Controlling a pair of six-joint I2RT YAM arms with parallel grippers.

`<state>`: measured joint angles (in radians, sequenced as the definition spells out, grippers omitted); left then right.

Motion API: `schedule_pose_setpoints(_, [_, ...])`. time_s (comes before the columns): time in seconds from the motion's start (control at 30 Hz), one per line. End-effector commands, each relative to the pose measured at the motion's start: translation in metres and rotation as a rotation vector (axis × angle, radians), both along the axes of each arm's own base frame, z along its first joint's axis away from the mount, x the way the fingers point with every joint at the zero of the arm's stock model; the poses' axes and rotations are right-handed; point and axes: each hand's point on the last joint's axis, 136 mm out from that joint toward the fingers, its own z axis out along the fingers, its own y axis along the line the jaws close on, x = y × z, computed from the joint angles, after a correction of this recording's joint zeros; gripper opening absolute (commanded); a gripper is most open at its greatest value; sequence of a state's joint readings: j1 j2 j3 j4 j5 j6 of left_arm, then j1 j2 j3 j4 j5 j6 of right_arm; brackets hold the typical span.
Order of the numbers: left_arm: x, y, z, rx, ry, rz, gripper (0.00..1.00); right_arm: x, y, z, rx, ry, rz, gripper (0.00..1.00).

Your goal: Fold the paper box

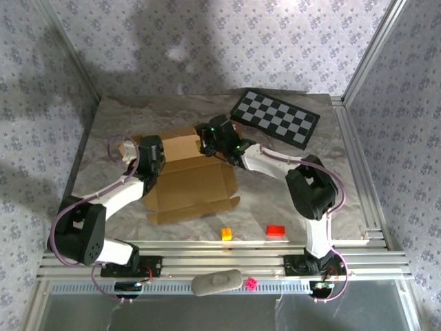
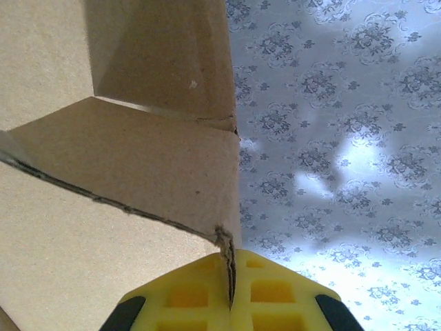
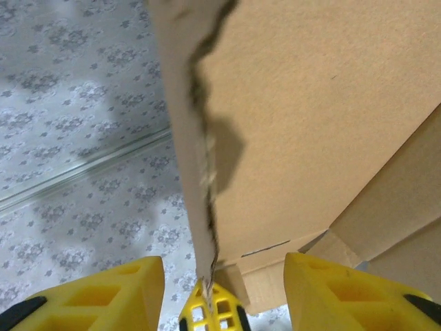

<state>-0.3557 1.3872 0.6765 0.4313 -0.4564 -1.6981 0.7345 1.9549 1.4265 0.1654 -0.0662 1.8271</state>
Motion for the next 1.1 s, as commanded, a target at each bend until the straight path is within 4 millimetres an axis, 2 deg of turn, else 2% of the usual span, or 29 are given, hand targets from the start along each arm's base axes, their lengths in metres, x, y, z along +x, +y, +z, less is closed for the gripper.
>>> schedule_pose_setpoints(0.0, [-0.001,-0.005,0.015,-0.003,-0.052,-0.025,0.0,0.016,0.004,0.017,0.044,-0.053,-0.042,0.44])
schedule_pose_setpoints(0.3, [-0.004,-0.007,0.012,-0.005,-0.028,-0.045,0.0,0.035,0.003,0.009,0.043,-0.084,-0.076,0.21])
schedule_pose_setpoints(0.4, [-0.005,-0.008,0.012,-0.004,-0.025,-0.051,0.0,0.04,0.001,0.009,0.043,-0.097,-0.088,0.01])
schedule_pose_setpoints(0.43, [-0.005,-0.007,0.015,0.004,-0.026,-0.055,0.0,0.041,-0.002,0.009,0.035,-0.103,-0.091,0.0])
schedule_pose_setpoints(0.47, [-0.005,-0.007,0.02,0.013,-0.031,-0.069,0.11,0.042,-0.006,0.009,0.018,-0.11,-0.091,0.0])
schedule_pose_setpoints(0.53, [-0.004,-0.005,0.032,0.048,-0.028,-0.126,0.41,0.045,-0.015,0.009,-0.017,-0.137,-0.077,0.0])
schedule_pose_setpoints(0.57, [-0.004,-0.003,0.04,0.075,-0.019,-0.169,0.51,0.047,-0.019,0.008,-0.029,-0.153,-0.059,0.0])
schedule_pose_setpoints(0.63, [-0.009,0.006,0.055,0.181,0.006,-0.263,0.63,0.05,-0.028,0.008,-0.038,-0.182,-0.031,0.0])
schedule_pose_setpoints(0.73, [-0.035,0.031,0.077,0.437,0.078,-0.358,0.7,0.054,-0.035,0.012,-0.03,-0.254,0.026,0.0])
schedule_pose_setpoints(0.83, [-0.064,0.061,0.087,0.635,0.161,-0.381,0.7,0.058,-0.036,0.021,-0.011,-0.324,0.089,0.0])
schedule_pose_setpoints(0.87, [-0.073,0.074,0.083,0.675,0.209,-0.373,0.69,0.058,-0.035,0.024,-0.001,-0.347,0.11,0.0])
schedule_pose_setpoints(0.93, [-0.084,0.087,0.072,0.715,0.264,-0.391,0.67,0.058,-0.036,0.025,0.008,-0.362,0.141,0.0])
schedule_pose_setpoints(1.07, [-0.092,0.107,0.04,0.718,0.334,-0.442,0.53,0.056,-0.048,0.021,0.026,-0.379,0.165,0.0])
